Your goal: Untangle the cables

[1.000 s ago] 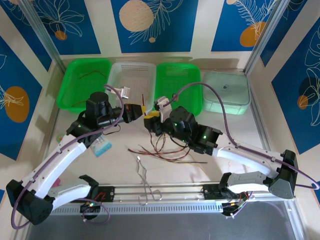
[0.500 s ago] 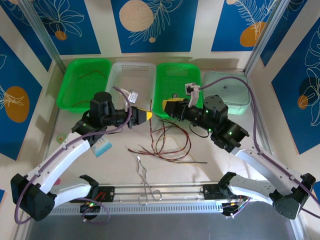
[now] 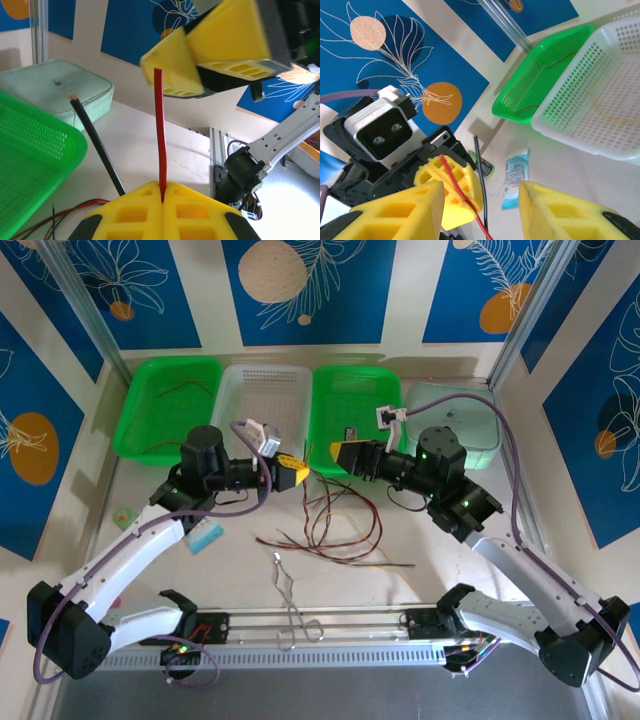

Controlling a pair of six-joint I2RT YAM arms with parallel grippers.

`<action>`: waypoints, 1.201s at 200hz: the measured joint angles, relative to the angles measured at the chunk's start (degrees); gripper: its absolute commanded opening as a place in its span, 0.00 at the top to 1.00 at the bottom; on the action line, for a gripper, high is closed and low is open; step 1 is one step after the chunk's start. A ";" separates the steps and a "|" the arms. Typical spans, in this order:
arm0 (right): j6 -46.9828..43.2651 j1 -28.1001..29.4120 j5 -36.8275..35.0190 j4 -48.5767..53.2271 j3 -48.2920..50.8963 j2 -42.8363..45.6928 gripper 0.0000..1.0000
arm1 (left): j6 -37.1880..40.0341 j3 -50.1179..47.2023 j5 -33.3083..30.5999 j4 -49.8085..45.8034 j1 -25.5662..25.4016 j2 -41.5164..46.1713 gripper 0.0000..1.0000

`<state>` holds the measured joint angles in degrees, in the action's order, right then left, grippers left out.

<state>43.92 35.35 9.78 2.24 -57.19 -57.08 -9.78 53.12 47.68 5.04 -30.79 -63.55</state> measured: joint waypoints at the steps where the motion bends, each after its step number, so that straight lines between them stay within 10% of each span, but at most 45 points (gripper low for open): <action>1: 0.07 -0.07 0.13 -0.04 0.00 -0.09 0.57 | 0.11 0.00 0.00 0.04 0.00 0.00 1.00; 127: 4.15 -0.79 11.26 -5.42 -0.46 -8.09 0.48 | 38.42 -2.60 1.81 -8.07 0.02 4.02 1.00; 240: 2.47 4.46 12.98 -4.66 -5.60 -15.76 0.58 | 41.79 -2.58 1.84 -10.16 0.02 4.04 1.00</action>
<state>46.39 39.81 22.76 -2.42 -62.78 -72.84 32.01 50.54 49.52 -5.13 -30.76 -59.51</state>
